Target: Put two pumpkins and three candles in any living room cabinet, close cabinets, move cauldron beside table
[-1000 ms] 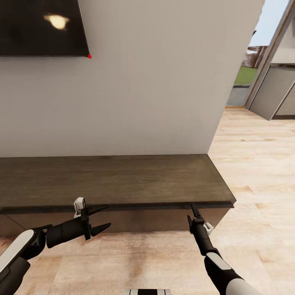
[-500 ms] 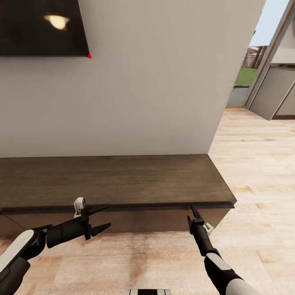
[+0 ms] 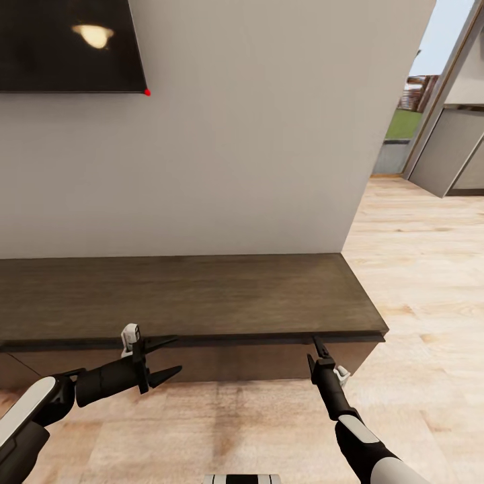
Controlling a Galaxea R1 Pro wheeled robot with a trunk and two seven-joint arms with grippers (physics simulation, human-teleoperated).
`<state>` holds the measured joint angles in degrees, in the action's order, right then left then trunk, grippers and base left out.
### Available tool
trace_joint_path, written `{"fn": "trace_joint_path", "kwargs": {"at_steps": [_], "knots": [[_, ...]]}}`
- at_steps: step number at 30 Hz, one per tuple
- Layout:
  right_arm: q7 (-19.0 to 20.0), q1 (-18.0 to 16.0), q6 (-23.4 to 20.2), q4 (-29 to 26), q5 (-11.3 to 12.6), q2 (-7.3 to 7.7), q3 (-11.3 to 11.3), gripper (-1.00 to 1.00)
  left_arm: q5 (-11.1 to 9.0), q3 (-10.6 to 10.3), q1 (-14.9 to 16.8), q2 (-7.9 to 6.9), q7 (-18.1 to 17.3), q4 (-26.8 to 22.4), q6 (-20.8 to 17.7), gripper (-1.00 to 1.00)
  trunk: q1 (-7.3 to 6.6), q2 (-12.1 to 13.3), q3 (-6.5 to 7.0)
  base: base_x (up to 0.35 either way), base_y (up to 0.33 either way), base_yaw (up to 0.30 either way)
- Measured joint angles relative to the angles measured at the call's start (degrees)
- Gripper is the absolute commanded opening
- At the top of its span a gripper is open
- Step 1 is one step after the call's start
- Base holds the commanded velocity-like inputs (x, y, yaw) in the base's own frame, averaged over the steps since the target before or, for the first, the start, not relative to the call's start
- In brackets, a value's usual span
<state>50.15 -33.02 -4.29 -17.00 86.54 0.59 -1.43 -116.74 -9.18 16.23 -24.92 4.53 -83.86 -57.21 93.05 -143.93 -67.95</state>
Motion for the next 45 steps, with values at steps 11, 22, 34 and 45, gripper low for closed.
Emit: {"fn": "trace_joint_path", "kwargs": {"at_steps": [11,22,34,45], "knots": [[0.0,0.0,0.0,0.0,0.0,0.00,0.0,1.00,0.0,0.1,0.0,0.00,0.0,0.0,0.0,1.00,-0.08,0.0,0.66,0.000,0.000,0.000],[0.0,0.0,0.0,0.0,0.0,0.00,0.0,1.00,0.0,0.1,0.0,0.00,0.0,0.0,0.0,1.00,-0.16,0.1,1.32,0.000,0.000,0.000],[0.0,0.0,0.0,0.0,0.0,0.00,0.0,1.00,0.0,0.1,0.0,0.00,0.0,0.0,0.0,1.00,-0.16,0.1,1.33,0.007,0.000,0.000],[0.1,0.0,0.0,0.0,0.0,0.00,0.0,1.00,0.0,0.1,0.0,0.00,0.0,0.0,0.0,1.00,-0.15,0.1,1.33,0.023,0.000,0.000]]}}
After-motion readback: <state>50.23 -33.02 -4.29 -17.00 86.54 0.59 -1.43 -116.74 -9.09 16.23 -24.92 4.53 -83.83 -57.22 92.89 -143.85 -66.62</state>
